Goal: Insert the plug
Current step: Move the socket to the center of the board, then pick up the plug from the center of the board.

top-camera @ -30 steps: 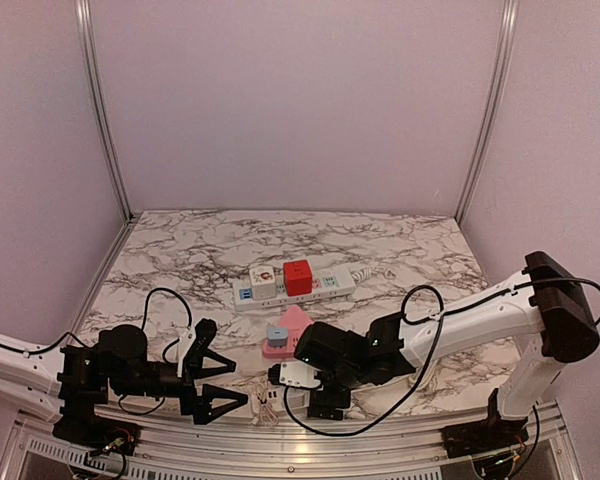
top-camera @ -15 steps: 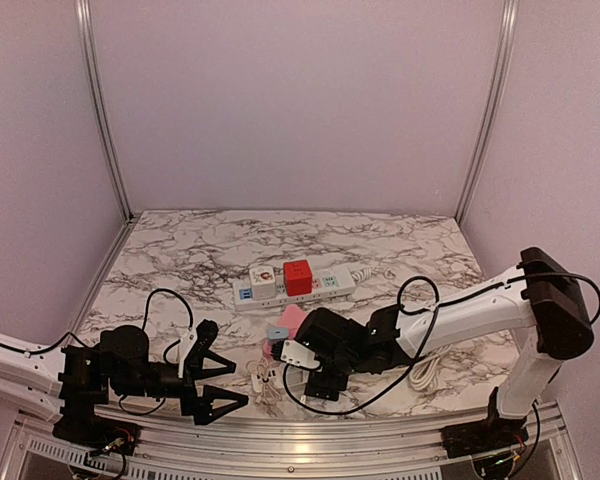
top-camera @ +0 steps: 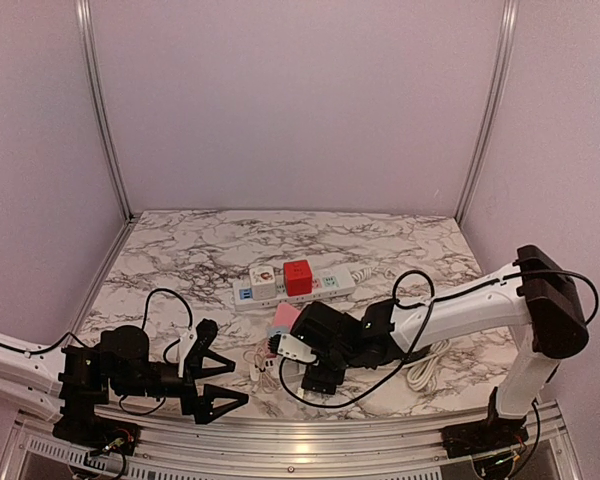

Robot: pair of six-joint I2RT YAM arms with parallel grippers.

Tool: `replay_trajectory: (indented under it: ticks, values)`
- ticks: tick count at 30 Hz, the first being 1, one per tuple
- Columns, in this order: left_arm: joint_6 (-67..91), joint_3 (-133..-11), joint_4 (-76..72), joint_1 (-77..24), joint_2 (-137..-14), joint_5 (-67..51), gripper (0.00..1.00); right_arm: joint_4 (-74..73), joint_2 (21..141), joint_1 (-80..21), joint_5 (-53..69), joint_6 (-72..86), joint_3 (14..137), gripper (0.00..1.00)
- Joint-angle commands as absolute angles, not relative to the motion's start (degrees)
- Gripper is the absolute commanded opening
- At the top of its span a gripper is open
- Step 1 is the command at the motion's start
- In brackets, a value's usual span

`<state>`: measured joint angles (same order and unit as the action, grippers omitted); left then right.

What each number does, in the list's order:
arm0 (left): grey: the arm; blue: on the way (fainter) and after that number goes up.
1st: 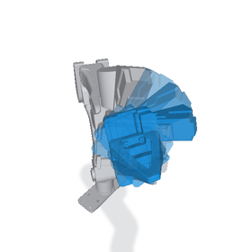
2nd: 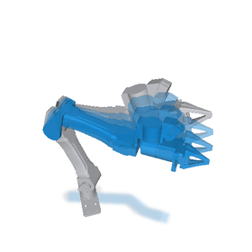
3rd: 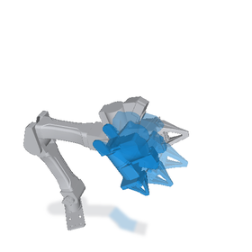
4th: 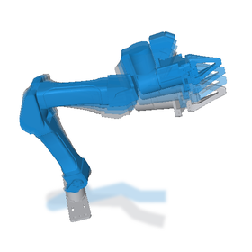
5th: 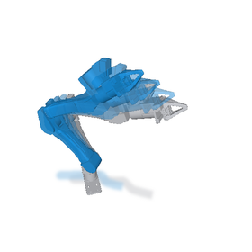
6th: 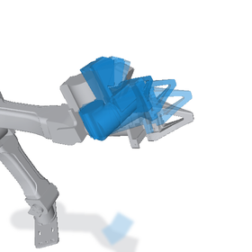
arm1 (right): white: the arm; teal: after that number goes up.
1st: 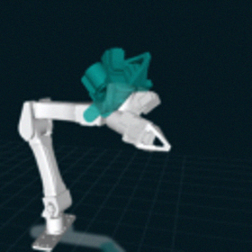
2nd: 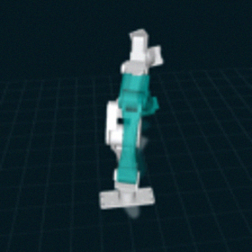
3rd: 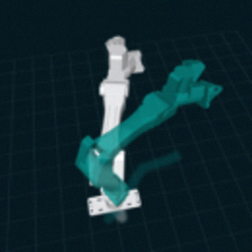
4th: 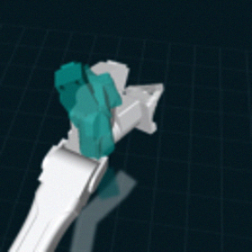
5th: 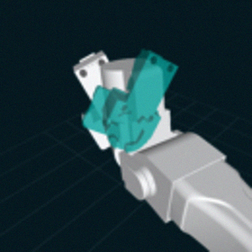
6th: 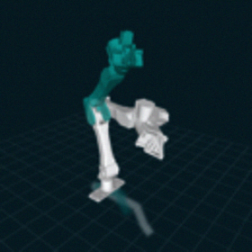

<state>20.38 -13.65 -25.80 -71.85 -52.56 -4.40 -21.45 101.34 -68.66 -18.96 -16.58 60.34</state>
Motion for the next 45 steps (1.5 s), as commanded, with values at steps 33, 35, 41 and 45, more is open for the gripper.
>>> replay_trajectory:
  ticks: [33,35,41,45]
  values:
    - [17.23,-18.54,-26.27,-71.98,-60.15,-4.92,0.99,-30.46,73.51,-39.5,-21.48,28.54,40.27,0.99]
    - [17.27,-18.27,-26.33,-71.98,-59.97,-4.77,0.99,-29.83,75.06,-39.35,-22.47,29.4,39.09,0.98]
    - [17.64,-17.13,-26.79,-71.98,-59.29,-4.57,0.99,-25.44,79.33,-39.37,-20.06,30.17,37.17,0.91]
    - [17.95,-16.47,-27.33,-71.98,-58.9,-4.48,0.99,-23.14,79.97,-39.37,-19.17,30.14,36.77,0.62]
